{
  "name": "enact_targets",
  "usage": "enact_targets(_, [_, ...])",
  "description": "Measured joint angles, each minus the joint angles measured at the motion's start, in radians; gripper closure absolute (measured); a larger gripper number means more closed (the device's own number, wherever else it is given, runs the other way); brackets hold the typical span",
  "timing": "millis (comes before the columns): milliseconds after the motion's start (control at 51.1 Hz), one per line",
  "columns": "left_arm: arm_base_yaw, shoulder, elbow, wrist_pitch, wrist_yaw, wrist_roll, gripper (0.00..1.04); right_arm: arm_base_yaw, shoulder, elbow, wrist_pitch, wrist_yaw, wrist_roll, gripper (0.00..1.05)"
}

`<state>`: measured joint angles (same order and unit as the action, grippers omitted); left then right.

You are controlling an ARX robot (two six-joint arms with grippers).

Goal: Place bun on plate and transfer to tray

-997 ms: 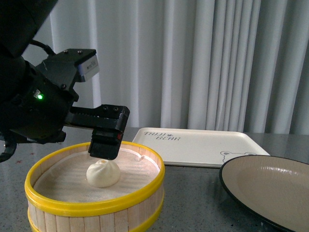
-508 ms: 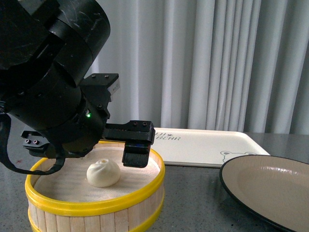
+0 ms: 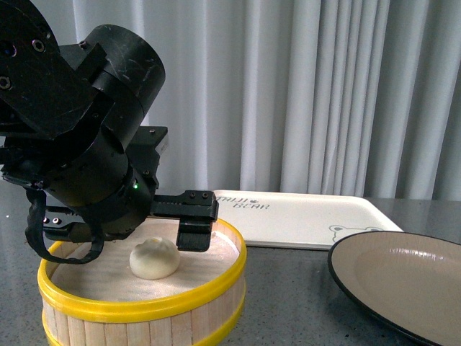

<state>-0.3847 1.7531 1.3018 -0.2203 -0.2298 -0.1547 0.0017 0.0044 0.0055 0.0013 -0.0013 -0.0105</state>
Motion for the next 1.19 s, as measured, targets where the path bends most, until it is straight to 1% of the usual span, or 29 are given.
enact_targets(567, [-0.023,0.020,-0.007,0.010,-0.008,0.008,0.07,0.000,0.000,0.000,0.000,0.000,0.000,0.09])
enact_targets(606, [-0.023,0.020,-0.010,0.010,-0.010,0.007,0.11,0.000,0.000,0.000,0.000,0.000,0.000,0.09])
enact_targets(684, [-0.023,0.020,-0.016,0.010,-0.010,0.005,0.23,0.000,0.000,0.000,0.000,0.000,0.000,0.09])
enact_targets(704, [-0.023,0.020,-0.016,0.010,-0.008,0.002,0.25,0.000,0.000,0.000,0.000,0.000,0.000,0.09])
enact_targets(723, [-0.023,0.020,-0.018,0.005,-0.002,-0.005,0.30,0.000,0.000,0.000,0.000,0.000,0.000,0.09])
enact_targets(841, [-0.022,0.020,-0.021,0.010,0.005,-0.014,0.46,0.000,0.000,0.000,0.000,0.000,0.000,0.09])
enact_targets(919, [-0.021,0.019,-0.029,0.029,0.019,-0.029,0.60,0.000,0.000,0.000,0.000,0.000,0.000,0.09])
enact_targets(978, [-0.022,0.017,-0.035,0.044,0.030,-0.035,0.67,0.000,0.000,0.000,0.000,0.000,0.000,0.09])
enact_targets(1056, [-0.026,0.005,-0.048,0.071,0.058,-0.044,0.82,0.000,0.000,0.000,0.000,0.000,0.000,0.09])
enact_targets(1075, [-0.026,0.004,-0.049,0.075,0.061,-0.045,0.83,0.000,0.000,0.000,0.000,0.000,0.000,0.09])
enact_targets(1134, [-0.032,-0.010,-0.053,0.091,0.073,-0.051,0.93,0.000,0.000,0.000,0.000,0.000,0.000,0.09])
enact_targets(1193, [-0.037,-0.019,-0.053,0.100,0.076,-0.053,0.98,0.000,0.000,0.000,0.000,0.000,0.000,0.09])
